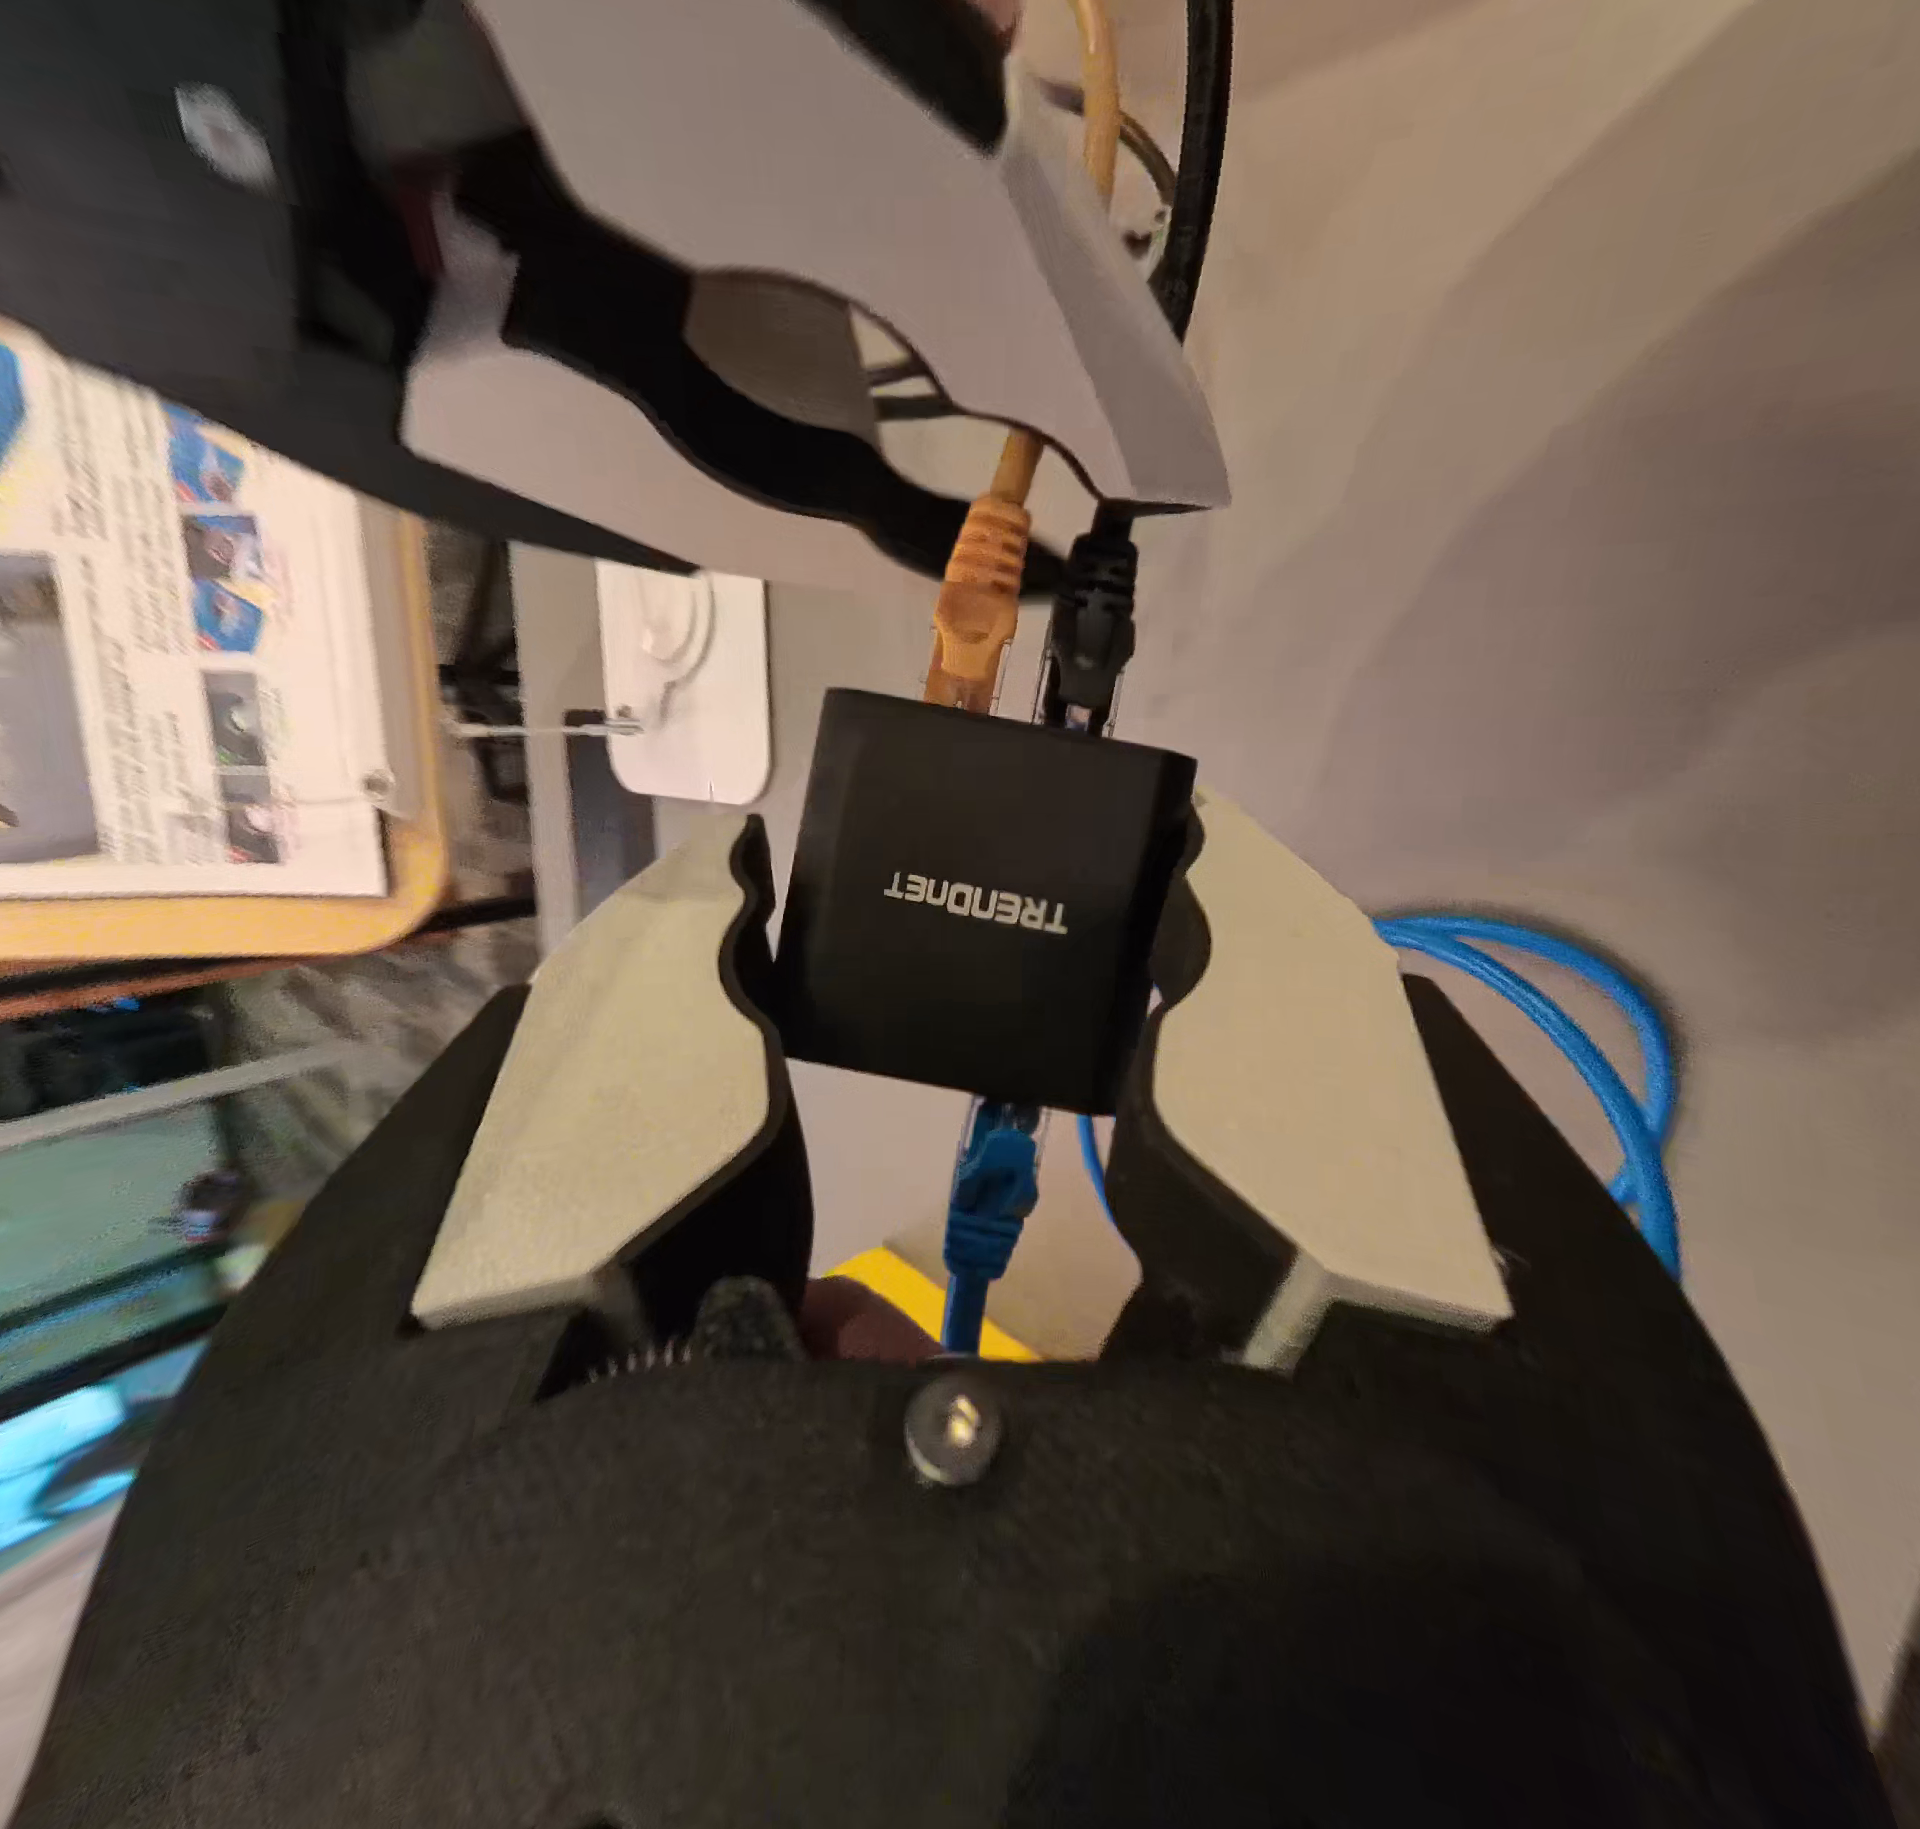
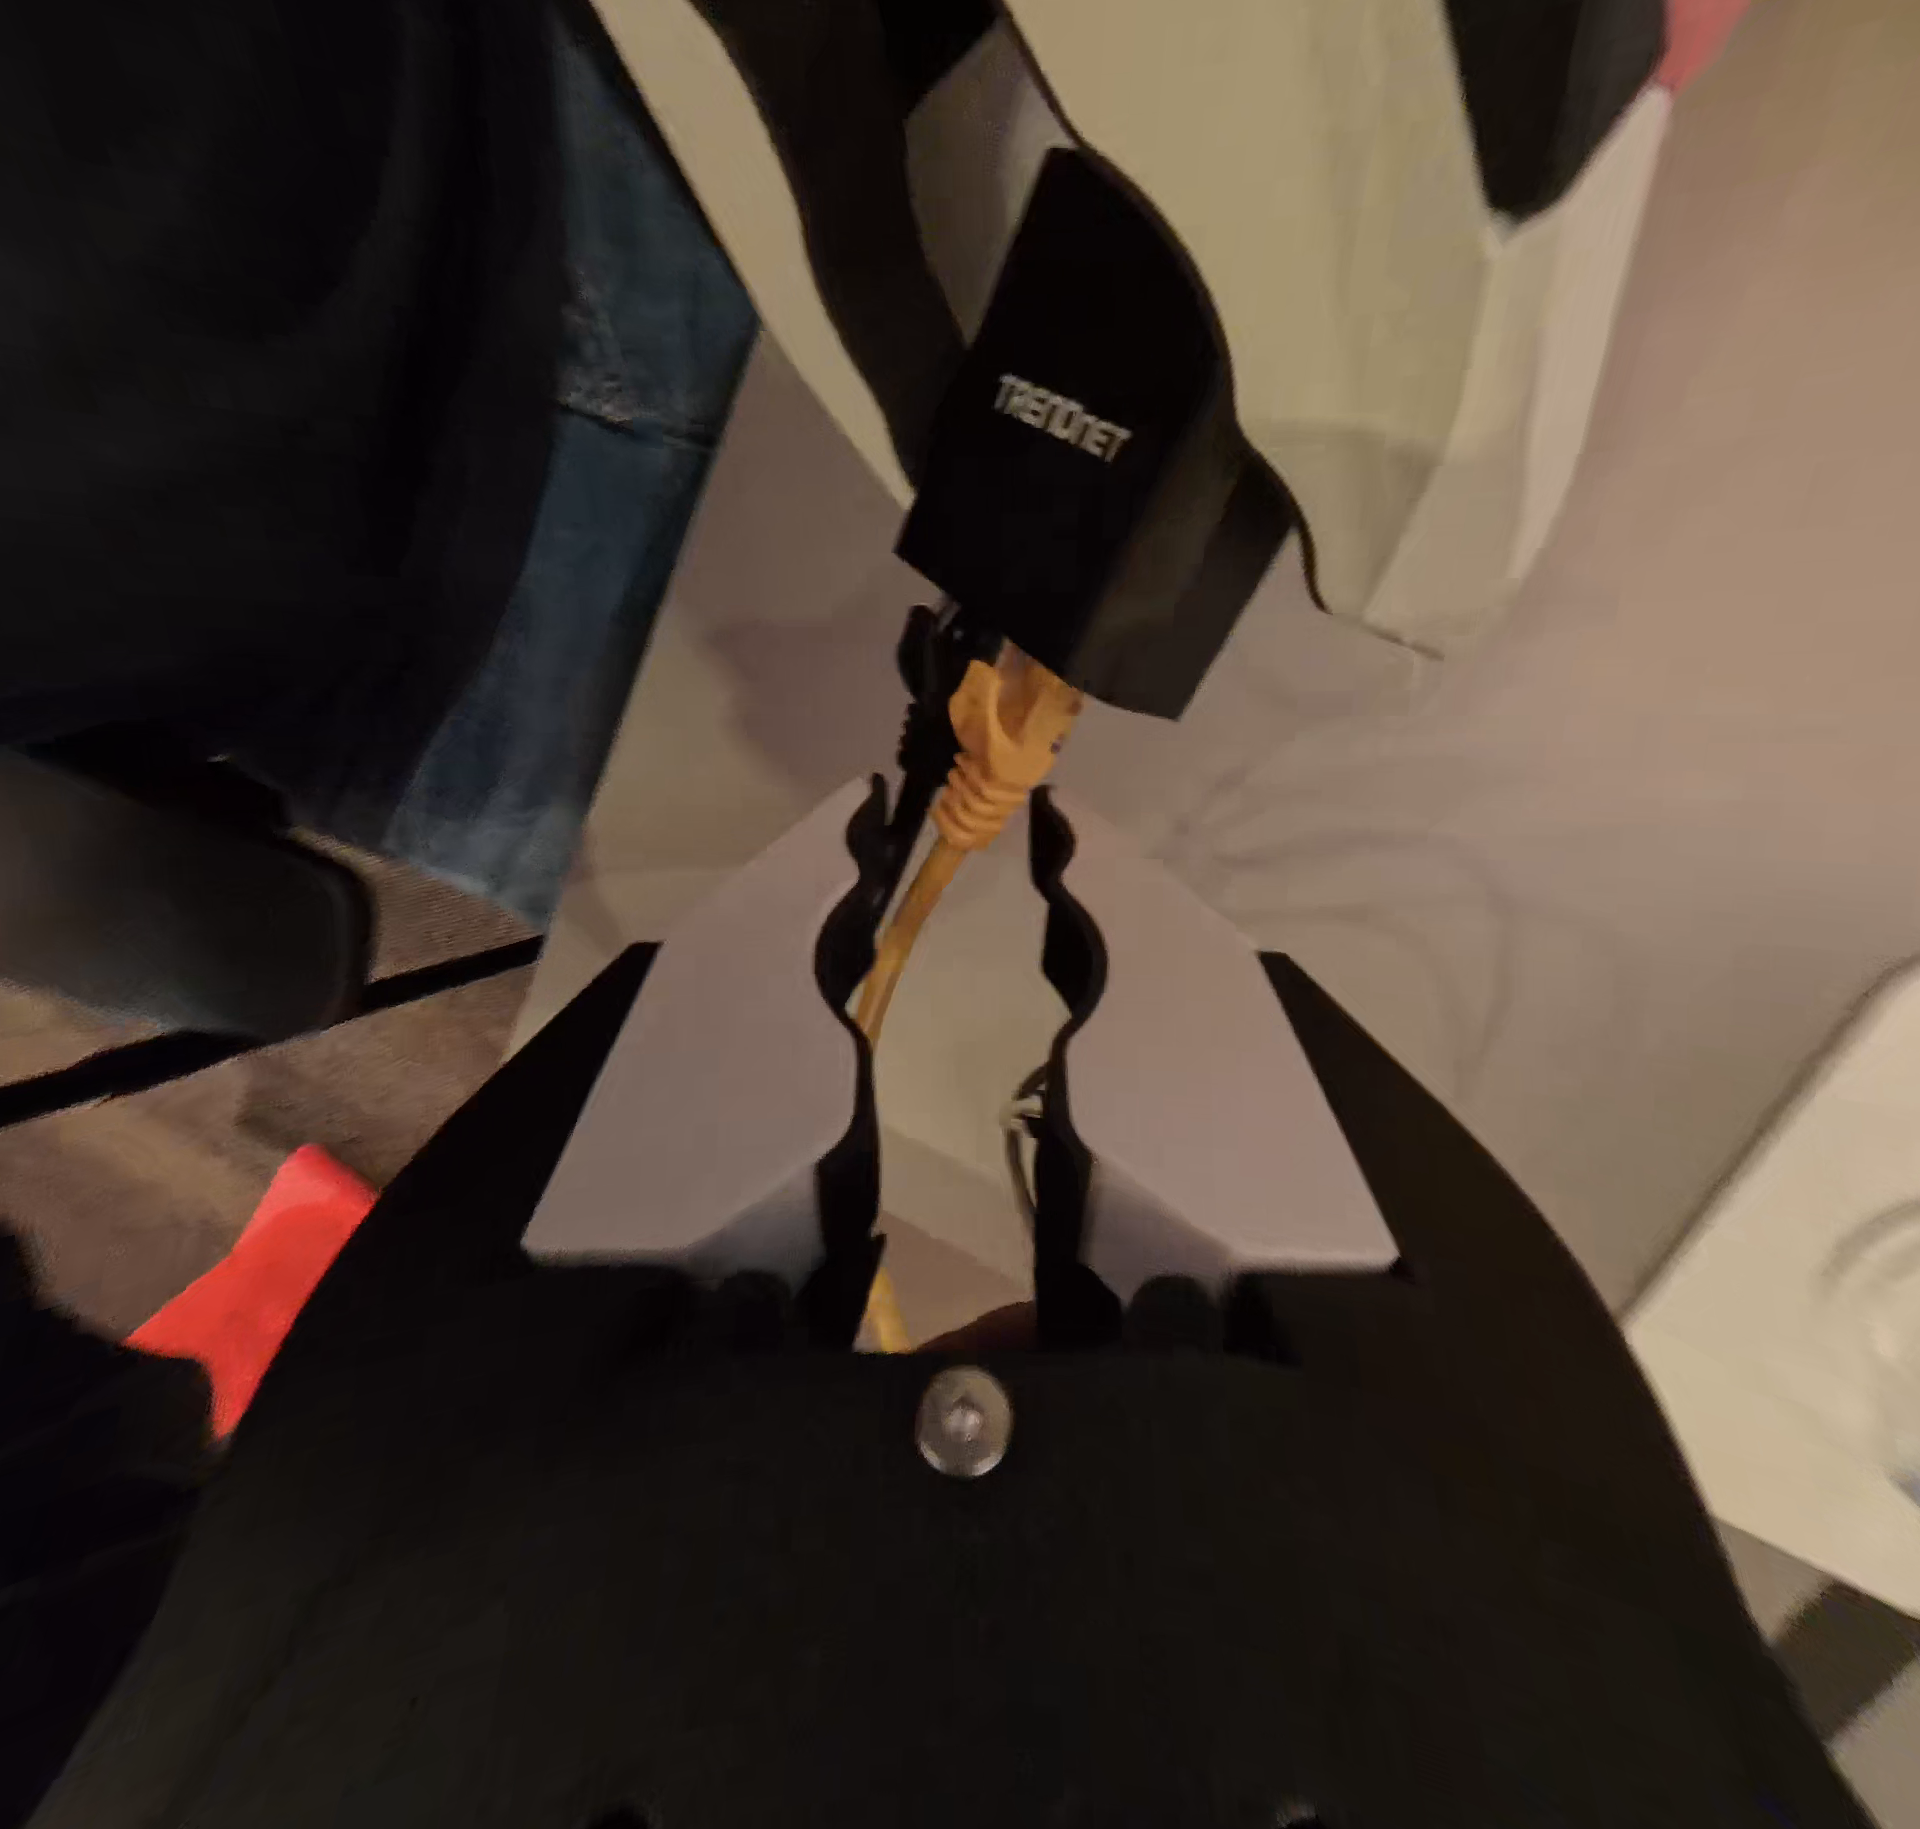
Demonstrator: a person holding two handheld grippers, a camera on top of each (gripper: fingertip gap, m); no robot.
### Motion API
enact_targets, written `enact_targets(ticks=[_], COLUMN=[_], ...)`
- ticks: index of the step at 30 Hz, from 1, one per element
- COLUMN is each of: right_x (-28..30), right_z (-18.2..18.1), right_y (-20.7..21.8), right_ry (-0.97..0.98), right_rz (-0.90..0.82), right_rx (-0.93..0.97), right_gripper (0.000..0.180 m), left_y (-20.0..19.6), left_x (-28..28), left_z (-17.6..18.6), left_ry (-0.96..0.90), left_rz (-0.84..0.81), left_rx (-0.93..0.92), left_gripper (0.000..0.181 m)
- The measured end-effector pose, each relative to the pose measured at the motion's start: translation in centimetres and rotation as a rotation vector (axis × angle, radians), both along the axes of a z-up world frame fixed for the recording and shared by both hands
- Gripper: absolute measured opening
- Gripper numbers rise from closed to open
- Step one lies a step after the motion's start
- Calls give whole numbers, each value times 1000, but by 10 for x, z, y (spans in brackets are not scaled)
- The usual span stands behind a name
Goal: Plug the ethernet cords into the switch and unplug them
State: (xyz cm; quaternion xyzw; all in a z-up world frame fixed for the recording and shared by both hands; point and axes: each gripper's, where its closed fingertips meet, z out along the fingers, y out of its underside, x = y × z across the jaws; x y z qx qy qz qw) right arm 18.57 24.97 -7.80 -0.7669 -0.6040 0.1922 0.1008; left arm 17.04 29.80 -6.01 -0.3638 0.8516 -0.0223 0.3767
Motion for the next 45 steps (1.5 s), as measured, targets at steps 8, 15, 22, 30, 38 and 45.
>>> enact_targets(ticks=[8,15,22,30,38,45], right_x=[4,-5,-14,-22,-16,-14], right_z=[54,52,73,70,68,64], right_y=[36,42,40,39,39,38], right_ry=[56,19,-145,-242,-302,-398], right_rz=[-147,-204,-66,36,78,188], right_rx=[633,993,1443,1500,1470,1443], right_gripper=[44,33,25,12,12,11], left_y=[20,16,5,-6,-7,-11], left_x=[-11,-14,-17,-12,-8,-8], left_z=[9,11,19,18,18,17], left_ry=[-14,29,81,152,177,235], left_rz=[198,261,279,295,294,292], left_rx=[-431,-592,-723,-796,-820,-804], left_gripper=[72,71,71,71,71,63])
